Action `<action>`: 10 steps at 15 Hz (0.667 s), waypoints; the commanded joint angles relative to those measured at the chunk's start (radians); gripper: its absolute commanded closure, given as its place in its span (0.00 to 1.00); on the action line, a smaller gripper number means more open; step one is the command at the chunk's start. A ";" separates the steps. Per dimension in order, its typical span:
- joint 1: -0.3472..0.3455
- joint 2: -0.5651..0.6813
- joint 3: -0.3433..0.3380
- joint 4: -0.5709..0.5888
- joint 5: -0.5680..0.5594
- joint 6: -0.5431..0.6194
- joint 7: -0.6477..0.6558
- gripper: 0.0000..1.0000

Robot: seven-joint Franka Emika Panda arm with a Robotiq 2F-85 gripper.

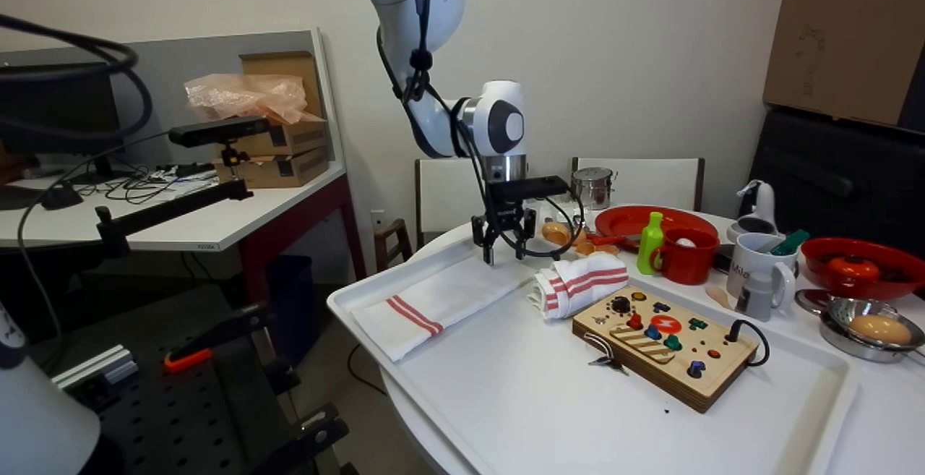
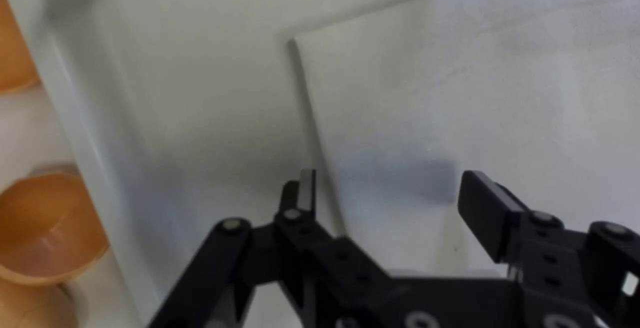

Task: Fold the towel

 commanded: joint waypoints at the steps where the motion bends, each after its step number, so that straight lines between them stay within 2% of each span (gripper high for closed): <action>1: 0.004 0.019 -0.006 0.036 -0.003 -0.008 -0.015 0.57; 6: 0.004 0.017 -0.009 0.039 -0.003 -0.005 -0.012 0.95; 7: 0.004 0.017 -0.009 0.041 -0.002 -0.005 -0.012 1.00; 10: 0.004 0.012 -0.009 0.035 -0.002 0.000 -0.008 1.00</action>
